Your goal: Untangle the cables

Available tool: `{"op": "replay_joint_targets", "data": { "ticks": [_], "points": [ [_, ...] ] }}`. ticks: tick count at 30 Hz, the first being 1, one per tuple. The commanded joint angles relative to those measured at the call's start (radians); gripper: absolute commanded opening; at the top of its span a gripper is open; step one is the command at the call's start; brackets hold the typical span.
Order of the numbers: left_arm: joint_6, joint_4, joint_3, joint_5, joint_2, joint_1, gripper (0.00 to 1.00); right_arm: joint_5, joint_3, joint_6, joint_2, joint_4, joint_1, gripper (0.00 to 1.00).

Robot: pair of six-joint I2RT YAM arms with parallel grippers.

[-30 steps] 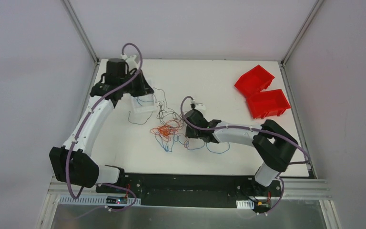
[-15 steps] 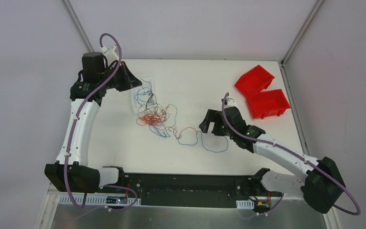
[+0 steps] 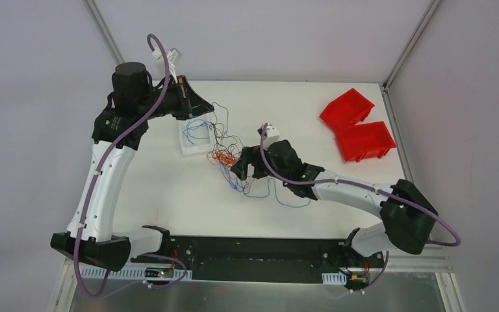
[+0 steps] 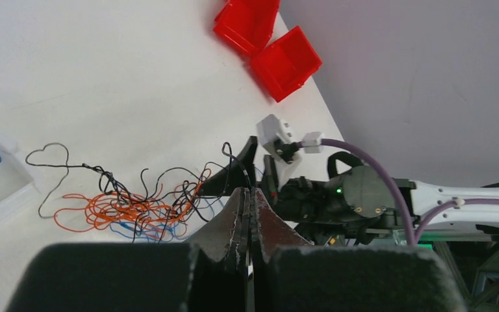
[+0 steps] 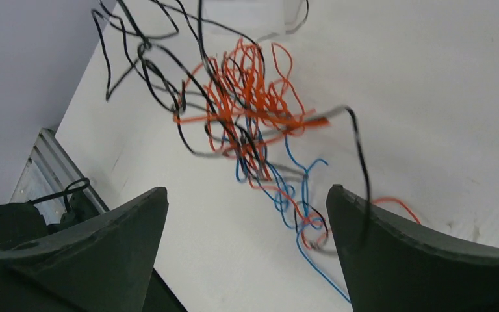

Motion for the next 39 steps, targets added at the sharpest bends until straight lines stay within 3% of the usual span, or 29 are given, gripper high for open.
{"op": "replay_joint_targets", "data": {
  "ticks": [1,3,4,5,8,9,16,20,22,27,29,30,31,34,37,39],
  "points": [
    [-0.067,0.072,0.047,0.022,-0.041,-0.034,0.00,0.121,0.140,-0.056,0.099,0.092,0.018,0.97],
    [-0.089,0.100,0.040,0.013,-0.046,-0.036,0.00,0.198,0.185,-0.063,0.142,0.064,0.019,0.94],
    [-0.098,0.110,0.041,0.013,-0.045,-0.037,0.00,0.243,0.196,-0.057,0.157,0.062,0.018,0.87],
    [-0.106,0.116,0.045,0.014,-0.044,-0.036,0.00,0.282,0.198,-0.045,0.168,0.059,0.017,0.72],
    [-0.108,0.121,0.065,-0.031,-0.045,-0.035,0.00,0.375,0.159,0.014,0.159,0.054,0.017,0.11],
    [-0.099,0.120,0.068,-0.067,-0.054,-0.031,0.00,0.408,0.131,0.037,0.145,0.053,0.016,0.00],
    [0.063,-0.044,0.141,-0.479,-0.083,0.035,0.00,0.469,-0.120,0.199,-0.044,-0.077,-0.071,0.00],
    [0.109,-0.112,0.159,-0.621,-0.074,0.088,0.00,0.491,-0.199,0.268,-0.189,-0.317,-0.184,0.00],
    [0.118,-0.116,0.147,-0.648,-0.079,0.108,0.00,0.487,-0.212,0.269,-0.268,-0.443,-0.265,0.00],
    [0.136,-0.122,0.113,-0.716,-0.081,0.118,0.00,0.459,-0.215,0.213,-0.420,-0.552,-0.377,0.00],
    [0.133,-0.120,0.098,-0.641,-0.071,0.119,0.00,0.403,-0.195,0.152,-0.460,-0.556,-0.385,0.00],
    [0.134,-0.112,0.090,-0.509,-0.061,0.119,0.00,0.356,-0.187,0.111,-0.478,-0.546,-0.384,0.00],
    [0.132,-0.100,0.078,-0.382,-0.046,0.118,0.04,0.308,-0.177,0.077,-0.492,-0.536,-0.383,0.00],
    [0.076,-0.039,0.016,-0.126,-0.002,0.083,0.51,0.211,-0.110,0.013,-0.497,-0.558,-0.384,0.00],
    [0.093,0.022,-0.083,-0.181,0.001,-0.064,0.91,0.160,-0.023,-0.027,-0.472,-0.628,-0.383,0.00],
    [0.098,0.085,-0.145,-0.231,-0.001,-0.153,0.99,0.124,0.035,-0.043,-0.452,-0.675,-0.384,0.00]
  ]
}}
